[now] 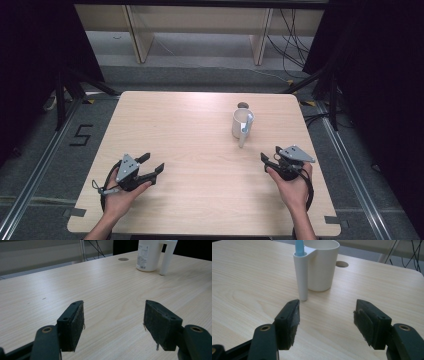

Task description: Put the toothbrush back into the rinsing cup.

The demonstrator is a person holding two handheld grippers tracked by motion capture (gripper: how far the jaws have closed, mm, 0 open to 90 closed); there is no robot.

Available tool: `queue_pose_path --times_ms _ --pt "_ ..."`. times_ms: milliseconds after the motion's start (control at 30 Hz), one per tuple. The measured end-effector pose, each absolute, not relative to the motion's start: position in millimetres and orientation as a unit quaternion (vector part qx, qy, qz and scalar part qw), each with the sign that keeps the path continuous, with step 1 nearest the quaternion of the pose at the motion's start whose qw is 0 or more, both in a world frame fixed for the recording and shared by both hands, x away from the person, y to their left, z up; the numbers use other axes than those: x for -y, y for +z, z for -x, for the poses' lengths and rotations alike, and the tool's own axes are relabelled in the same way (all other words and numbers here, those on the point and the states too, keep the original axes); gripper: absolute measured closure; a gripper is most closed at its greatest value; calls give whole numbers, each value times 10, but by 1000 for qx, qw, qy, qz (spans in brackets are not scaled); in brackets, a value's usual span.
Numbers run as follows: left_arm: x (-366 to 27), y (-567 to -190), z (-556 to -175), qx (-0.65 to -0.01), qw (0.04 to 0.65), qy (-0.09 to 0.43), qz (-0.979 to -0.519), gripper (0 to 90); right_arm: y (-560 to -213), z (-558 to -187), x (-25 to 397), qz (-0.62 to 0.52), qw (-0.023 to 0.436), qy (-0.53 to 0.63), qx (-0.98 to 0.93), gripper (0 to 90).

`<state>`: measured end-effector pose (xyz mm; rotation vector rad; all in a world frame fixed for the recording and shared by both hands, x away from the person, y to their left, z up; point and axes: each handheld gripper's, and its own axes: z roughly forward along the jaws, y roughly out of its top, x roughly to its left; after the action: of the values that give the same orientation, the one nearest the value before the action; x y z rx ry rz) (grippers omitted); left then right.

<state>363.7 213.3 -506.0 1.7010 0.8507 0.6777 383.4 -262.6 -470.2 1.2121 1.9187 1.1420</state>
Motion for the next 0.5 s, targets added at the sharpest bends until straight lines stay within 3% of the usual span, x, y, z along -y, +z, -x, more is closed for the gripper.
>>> queue_pose_path --times_ms 200,267,500 --pt "-2140 -5071 -3640 -359 532 283 -713 325 -4717 -3716 2683 -480 290 428 -708 378" --pt "-2142 -5072 -3641 -359 531 283 -714 325 -4740 -3707 2740 -462 309 426 -713 378" --pt "-2142 -5082 -3645 -357 532 286 -713 326 -4810 -3536 2874 -467 293 424 -719 380"
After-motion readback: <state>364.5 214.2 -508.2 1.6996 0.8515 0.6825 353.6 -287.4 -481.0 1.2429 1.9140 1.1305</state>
